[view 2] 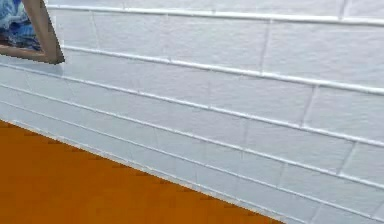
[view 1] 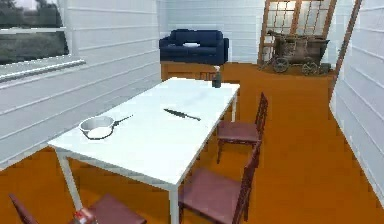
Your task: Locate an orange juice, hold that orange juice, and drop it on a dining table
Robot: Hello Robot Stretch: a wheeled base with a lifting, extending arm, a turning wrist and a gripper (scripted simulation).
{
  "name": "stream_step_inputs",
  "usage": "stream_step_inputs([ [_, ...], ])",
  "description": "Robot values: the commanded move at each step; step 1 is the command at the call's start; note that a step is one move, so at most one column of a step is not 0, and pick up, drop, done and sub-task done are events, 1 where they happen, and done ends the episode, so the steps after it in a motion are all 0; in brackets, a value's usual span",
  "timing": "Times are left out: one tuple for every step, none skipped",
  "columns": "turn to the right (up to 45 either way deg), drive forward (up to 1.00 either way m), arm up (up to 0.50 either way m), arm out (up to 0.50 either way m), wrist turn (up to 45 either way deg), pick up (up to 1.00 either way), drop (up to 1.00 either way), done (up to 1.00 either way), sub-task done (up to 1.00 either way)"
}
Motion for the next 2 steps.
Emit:
stream_step_inputs([
  [-45.0, 0.00, 0.00, 0.00, 0.0, 0.00, 0.00, 0.00, 0.00],
  [-45.0, 0.00, 0.00, 0.00, 0.0, 0.00, 0.00, 0.00, 0.00],
])
